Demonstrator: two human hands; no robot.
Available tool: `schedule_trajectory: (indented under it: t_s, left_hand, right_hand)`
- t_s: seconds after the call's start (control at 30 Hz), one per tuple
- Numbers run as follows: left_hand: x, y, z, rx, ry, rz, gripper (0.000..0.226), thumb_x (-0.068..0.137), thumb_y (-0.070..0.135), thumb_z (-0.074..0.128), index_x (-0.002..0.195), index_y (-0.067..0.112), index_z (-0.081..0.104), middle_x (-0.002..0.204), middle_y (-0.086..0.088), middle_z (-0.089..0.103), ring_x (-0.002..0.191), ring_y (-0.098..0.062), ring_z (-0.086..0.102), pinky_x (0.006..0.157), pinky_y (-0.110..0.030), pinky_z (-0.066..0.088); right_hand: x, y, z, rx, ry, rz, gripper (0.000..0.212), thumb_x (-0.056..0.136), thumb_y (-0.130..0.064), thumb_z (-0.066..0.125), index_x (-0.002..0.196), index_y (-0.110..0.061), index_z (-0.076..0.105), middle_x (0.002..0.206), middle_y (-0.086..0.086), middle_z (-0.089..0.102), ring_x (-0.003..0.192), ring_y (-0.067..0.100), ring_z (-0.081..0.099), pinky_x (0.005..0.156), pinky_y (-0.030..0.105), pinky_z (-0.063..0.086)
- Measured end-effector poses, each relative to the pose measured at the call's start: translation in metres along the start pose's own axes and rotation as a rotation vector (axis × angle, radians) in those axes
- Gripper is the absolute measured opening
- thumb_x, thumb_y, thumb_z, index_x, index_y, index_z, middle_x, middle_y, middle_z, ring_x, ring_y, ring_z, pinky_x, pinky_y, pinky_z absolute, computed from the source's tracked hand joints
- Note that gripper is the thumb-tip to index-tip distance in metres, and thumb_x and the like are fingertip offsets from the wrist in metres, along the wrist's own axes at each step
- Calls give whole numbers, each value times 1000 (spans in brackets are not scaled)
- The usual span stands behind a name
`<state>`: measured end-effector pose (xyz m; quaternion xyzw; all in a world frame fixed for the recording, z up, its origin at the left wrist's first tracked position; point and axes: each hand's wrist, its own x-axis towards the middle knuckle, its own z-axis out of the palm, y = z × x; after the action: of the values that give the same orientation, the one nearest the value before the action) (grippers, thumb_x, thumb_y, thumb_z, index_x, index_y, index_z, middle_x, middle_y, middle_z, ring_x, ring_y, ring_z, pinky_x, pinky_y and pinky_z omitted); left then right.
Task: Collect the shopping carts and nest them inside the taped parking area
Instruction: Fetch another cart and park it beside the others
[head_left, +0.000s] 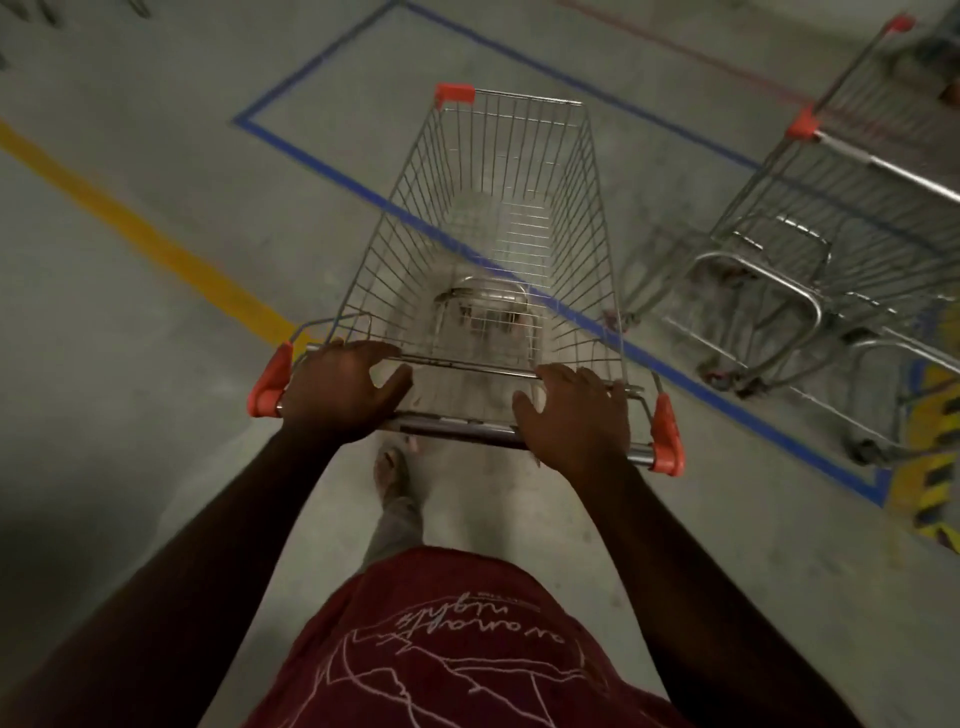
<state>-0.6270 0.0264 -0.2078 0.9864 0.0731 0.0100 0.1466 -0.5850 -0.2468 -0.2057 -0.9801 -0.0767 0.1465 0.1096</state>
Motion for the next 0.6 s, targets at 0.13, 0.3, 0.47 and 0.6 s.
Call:
schedule_trajectory:
  t_s: [0.13, 0.3, 0.47, 0.6]
  left_hand:
    - [80, -35, -15, 29, 8, 54, 53, 87, 68, 41, 111, 33, 72, 109, 5, 76, 100, -26, 71, 82, -37, 52]
    - [170, -66, -31, 5, -21, 109, 51, 85, 65, 43, 112, 34, 73, 110, 5, 76, 100, -26, 71, 86, -38, 51]
    - [246, -79, -33, 35, 4, 180, 43, 84, 53, 48, 102, 26, 76, 93, -6, 76, 82, -34, 71, 74, -43, 56]
    - [308, -74, -32, 17, -25, 212, 49, 82, 57, 44, 110, 30, 74, 106, 0, 77, 95, -30, 71, 84, -40, 54]
  right_hand:
    - [62, -43, -15, -44, -64, 62, 70, 99, -68, 37, 155, -27, 42, 162, 0, 45, 151, 28, 37, 125, 64, 15]
    - [139, -52, -50, -1, -252, 63, 70, 99, -72, 41, 156, -32, 42, 160, 0, 49, 144, 28, 48, 120, 49, 36]
    - [177, -58, -50, 99, -2, 285, 65, 89, -76, 33, 138, -42, 60, 136, -7, 69, 122, 20, 65, 108, 47, 50]
    - [215, -70, -71, 120, 94, 308, 55, 92, -70, 35, 125, -42, 69, 116, -5, 77, 105, 22, 72, 95, 42, 57]
